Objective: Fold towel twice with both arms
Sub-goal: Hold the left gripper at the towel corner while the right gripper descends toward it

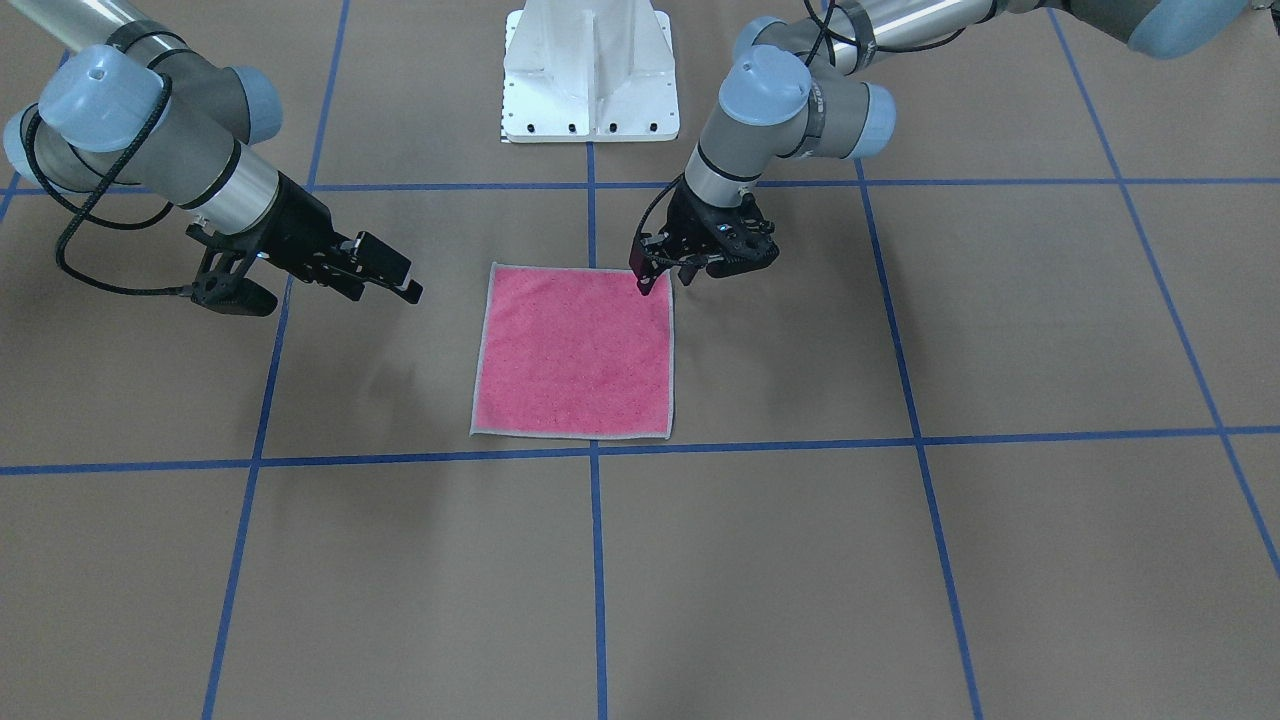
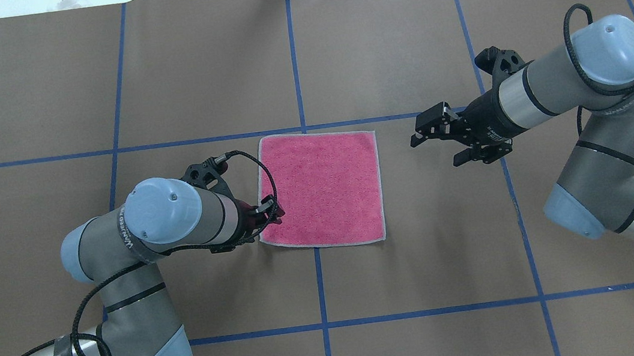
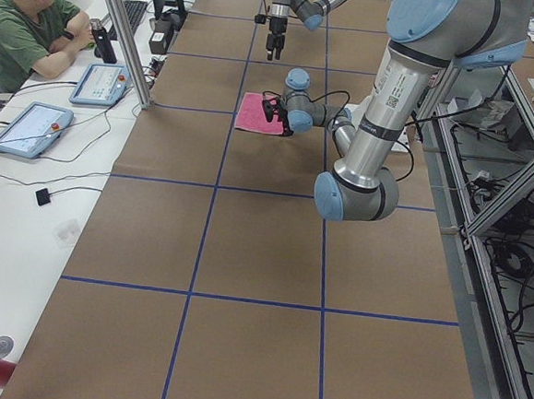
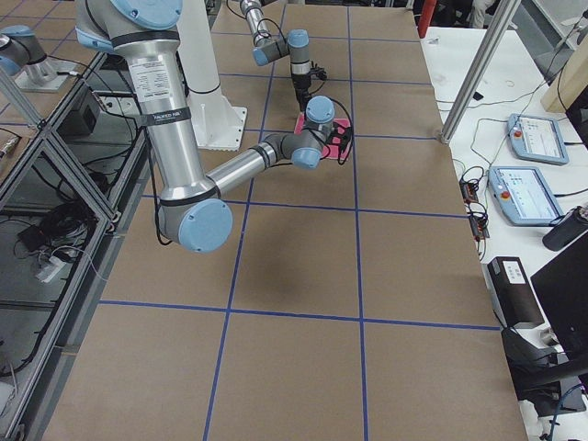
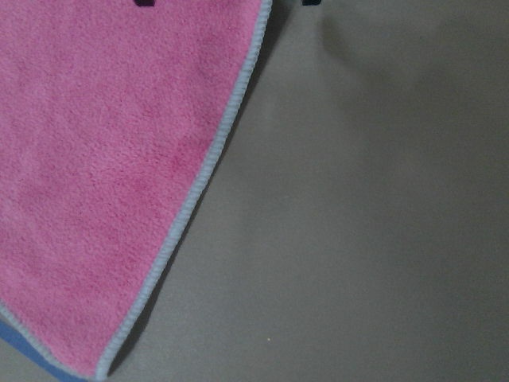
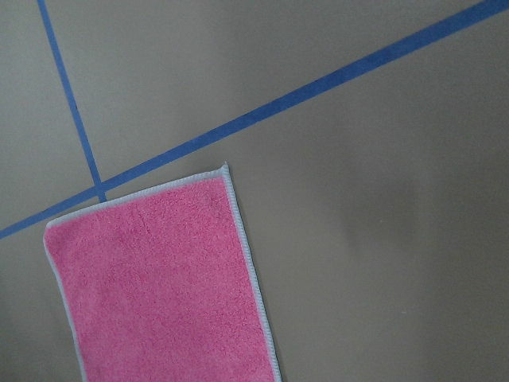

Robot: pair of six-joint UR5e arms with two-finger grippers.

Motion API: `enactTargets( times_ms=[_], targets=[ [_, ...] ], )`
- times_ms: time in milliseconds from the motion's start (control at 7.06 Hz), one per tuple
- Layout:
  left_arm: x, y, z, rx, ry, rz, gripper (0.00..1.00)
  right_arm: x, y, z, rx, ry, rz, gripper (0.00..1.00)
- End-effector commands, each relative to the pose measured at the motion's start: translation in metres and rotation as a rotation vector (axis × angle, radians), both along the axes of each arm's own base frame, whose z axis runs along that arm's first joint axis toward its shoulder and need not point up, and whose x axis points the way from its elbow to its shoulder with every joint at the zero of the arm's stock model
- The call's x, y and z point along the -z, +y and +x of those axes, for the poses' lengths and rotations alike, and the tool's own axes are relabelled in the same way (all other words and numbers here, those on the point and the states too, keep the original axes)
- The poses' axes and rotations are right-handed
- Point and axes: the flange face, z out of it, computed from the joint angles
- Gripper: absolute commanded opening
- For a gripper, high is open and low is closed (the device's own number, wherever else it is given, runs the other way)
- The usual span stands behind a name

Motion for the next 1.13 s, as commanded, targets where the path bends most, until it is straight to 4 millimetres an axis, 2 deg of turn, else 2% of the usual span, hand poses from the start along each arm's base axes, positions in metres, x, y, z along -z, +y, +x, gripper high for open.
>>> enactTargets(
  times_ms=[0, 283, 992],
  targets=[
    [0.001, 0.0015, 0.0015, -0.002, 0.002, -0.002, 0.6, 0.0001, 0.0024, -0.0036, 0.009, 0.0, -0.002, 0.99],
    [-0.0031, 0.0021, 0.0009, -0.007, -0.004, -0.002, 0.5, 0.0001, 0.0053, -0.007, 0.016, 0.0, -0.002, 0.99],
    [-0.0051, 0.0034, 0.0013, -0.012, -0.006, -0.004, 0.4, 0.0003, 0.0061, -0.0076, 0.015, -0.003, -0.014, 0.99]
  ],
)
